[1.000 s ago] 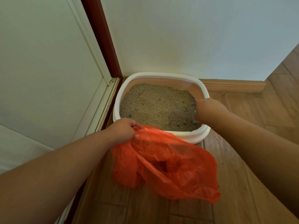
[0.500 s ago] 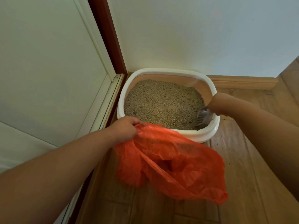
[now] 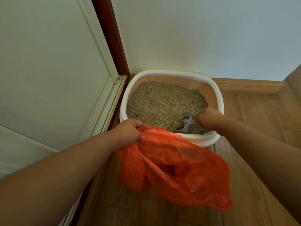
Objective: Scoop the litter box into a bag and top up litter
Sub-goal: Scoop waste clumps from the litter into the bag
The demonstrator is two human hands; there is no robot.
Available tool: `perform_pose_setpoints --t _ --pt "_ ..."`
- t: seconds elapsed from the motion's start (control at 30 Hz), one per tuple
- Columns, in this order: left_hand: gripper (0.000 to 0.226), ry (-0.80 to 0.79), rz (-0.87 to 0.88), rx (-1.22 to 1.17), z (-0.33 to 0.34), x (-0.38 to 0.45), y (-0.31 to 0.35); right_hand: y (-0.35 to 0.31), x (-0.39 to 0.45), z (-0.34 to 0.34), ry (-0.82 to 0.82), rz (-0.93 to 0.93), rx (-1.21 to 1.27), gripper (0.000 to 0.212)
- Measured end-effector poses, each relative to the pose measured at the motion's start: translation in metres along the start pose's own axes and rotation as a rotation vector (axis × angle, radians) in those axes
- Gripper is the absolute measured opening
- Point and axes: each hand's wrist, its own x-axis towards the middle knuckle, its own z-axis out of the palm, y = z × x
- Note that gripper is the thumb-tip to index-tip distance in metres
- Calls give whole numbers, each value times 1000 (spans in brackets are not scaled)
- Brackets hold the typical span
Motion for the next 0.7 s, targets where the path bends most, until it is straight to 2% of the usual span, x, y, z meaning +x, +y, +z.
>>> perform_pose_setpoints --t 0.2,0.3,0.57,0.7 --pt "47 13 3 6 -1 2 -4 -8 -4 18 0 -69 144 23" --pt "47 17 -2 9 0 2 -5 -4 -8 28 2 -83 233 30" --pt "49 23 -14 15 -1 2 -1 10 -2 20 -73 -86 630 24" --pt "49 12 -8 16 1 0 4 8 -8 13 -34 -117 784 24"
